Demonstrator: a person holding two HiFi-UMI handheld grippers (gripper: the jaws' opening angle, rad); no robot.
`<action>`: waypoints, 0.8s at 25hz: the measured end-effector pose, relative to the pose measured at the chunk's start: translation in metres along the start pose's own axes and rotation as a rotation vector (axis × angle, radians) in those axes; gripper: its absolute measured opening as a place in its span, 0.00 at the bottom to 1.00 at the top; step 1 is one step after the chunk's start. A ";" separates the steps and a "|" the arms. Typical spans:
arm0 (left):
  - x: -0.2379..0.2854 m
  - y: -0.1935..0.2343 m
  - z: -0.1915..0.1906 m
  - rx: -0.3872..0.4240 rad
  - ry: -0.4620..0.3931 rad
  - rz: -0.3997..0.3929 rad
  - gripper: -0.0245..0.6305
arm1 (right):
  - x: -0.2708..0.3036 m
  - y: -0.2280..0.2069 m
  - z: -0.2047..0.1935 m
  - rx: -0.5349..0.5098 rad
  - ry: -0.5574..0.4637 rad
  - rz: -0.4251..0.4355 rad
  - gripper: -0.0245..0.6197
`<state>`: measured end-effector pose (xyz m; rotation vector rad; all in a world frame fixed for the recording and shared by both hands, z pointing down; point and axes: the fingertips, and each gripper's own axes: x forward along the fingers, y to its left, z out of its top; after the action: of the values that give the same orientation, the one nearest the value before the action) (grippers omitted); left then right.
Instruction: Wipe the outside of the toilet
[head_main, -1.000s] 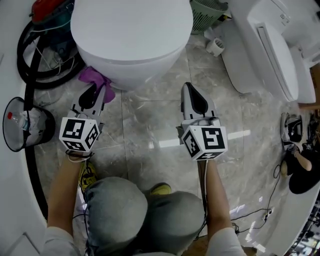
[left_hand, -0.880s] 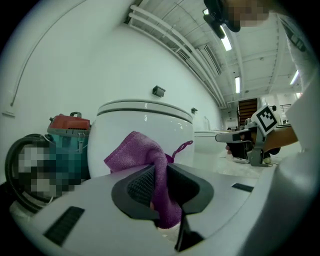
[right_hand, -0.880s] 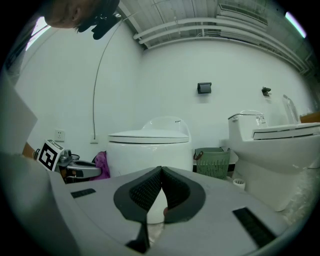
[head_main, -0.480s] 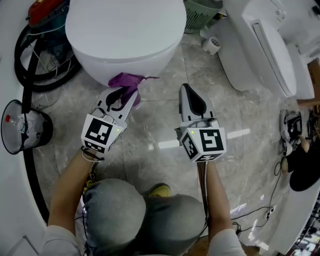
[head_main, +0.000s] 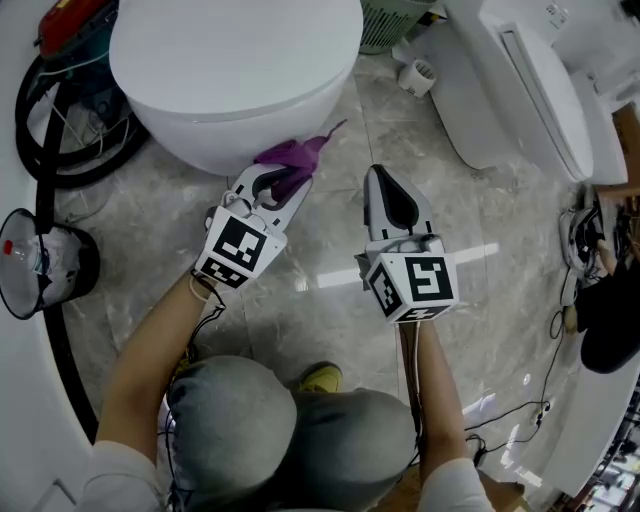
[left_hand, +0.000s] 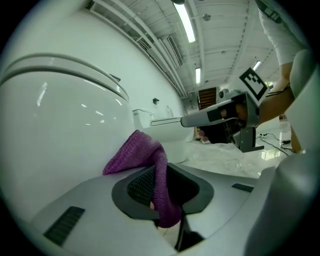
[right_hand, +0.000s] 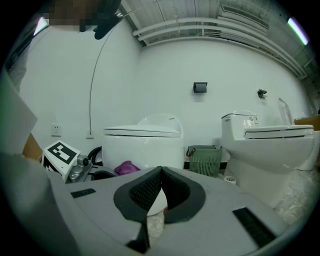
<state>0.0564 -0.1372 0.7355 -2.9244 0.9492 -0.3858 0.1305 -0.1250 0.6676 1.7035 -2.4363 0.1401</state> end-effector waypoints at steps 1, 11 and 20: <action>0.007 -0.006 -0.001 0.020 0.014 -0.032 0.17 | 0.000 0.001 0.000 -0.004 0.001 0.002 0.05; -0.033 -0.034 -0.030 0.082 0.064 -0.191 0.17 | 0.003 0.002 -0.007 -0.009 0.006 0.001 0.05; -0.190 0.139 -0.120 -0.196 0.181 0.402 0.17 | 0.014 0.022 -0.009 -0.015 0.005 0.038 0.05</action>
<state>-0.2018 -0.1351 0.7937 -2.7898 1.6465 -0.5659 0.1057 -0.1289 0.6792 1.6489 -2.4611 0.1308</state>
